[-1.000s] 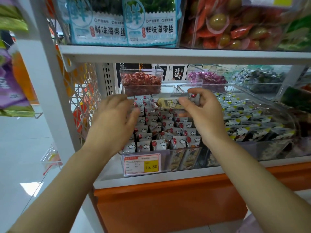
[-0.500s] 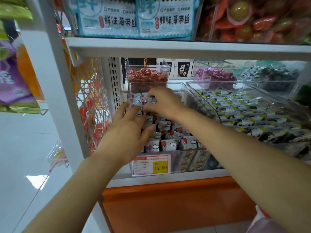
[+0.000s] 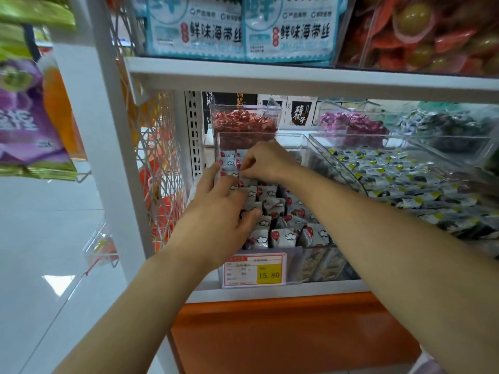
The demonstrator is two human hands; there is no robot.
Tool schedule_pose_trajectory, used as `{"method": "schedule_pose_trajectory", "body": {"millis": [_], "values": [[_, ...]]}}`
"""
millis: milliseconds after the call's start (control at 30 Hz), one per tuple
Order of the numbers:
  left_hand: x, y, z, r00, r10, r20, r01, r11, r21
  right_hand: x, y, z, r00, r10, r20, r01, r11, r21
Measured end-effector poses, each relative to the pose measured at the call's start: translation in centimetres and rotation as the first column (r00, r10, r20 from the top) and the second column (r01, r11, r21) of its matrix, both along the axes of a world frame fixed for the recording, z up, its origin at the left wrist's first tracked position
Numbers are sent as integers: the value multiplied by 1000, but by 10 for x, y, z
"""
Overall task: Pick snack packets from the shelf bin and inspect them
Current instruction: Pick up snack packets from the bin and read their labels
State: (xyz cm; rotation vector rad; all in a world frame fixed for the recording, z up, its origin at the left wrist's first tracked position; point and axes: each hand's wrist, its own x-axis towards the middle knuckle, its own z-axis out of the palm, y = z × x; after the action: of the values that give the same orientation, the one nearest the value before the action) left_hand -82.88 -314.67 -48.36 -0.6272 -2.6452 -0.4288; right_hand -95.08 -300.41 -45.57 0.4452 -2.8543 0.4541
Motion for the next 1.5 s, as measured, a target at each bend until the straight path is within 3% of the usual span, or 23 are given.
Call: {"method": "schedule_pose_trajectory", "body": {"millis": [67, 133, 200, 300, 433, 500, 667, 767, 900, 1067, 1267, 1367, 1433, 1500], "values": [[0, -1, 0, 1000, -8, 3, 8, 1000, 6, 2, -1, 5, 1000, 16, 23, -14, 996, -92], [1, -2, 0, 1000, -26, 4, 26, 999, 33, 12, 1, 15, 999, 35, 16, -28, 939, -343], [1, -2, 1, 999, -38, -1, 38, 996, 81, 26, 9, 28, 998, -11, -65, -27, 830, -557], [5, -1, 4, 998, -15, -54, 22, 991, 133, 56, 25, 31, 975, -151, -165, -16, 690, -724], [15, 7, 10, 969, 70, -239, -25, 982, 186, 103, 46, 16, 966, -221, -132, -14, 466, -885], [22, 16, 14, 979, 66, -193, -1, 947, 320, 123, 55, 8, 980, -191, -62, 8, 347, -938], [28, 29, 10, 986, -93, 137, -12, 788, 616, 149, 65, 1, 998, -44, 36, 36, 12, -999], [32, 32, 12, 933, -263, 245, -60, 558, 828, 155, 68, 1, 999, 38, 24, 25, -21, -999], [32, 30, 18, 863, -400, 310, -168, 352, 921, 159, 76, -1, 980, 194, 45, 73, -135, -988], [32, 28, 19, 862, -406, 305, -192, 294, 936, 160, 83, -3, 965, 258, 53, 105, -193, -976], [31, 26, 23, 793, -523, 312, -305, 102, 947, 159, 84, -6, 972, 235, 24, 83, -247, -966], [32, 26, 23, 756, -599, 263, -300, 40, 953, 159, 81, -8, 987, 160, -5, 25, -186, -982], [33, 26, 23, 786, -571, 237, -214, 108, 971, 160, 79, -9, 998, 49, -41, -40, -33, -999], [34, 26, 23, 861, -465, 208, -81, 279, 957, 161, 78, -8, 996, 0, -90, -90, 66, -994]]}}
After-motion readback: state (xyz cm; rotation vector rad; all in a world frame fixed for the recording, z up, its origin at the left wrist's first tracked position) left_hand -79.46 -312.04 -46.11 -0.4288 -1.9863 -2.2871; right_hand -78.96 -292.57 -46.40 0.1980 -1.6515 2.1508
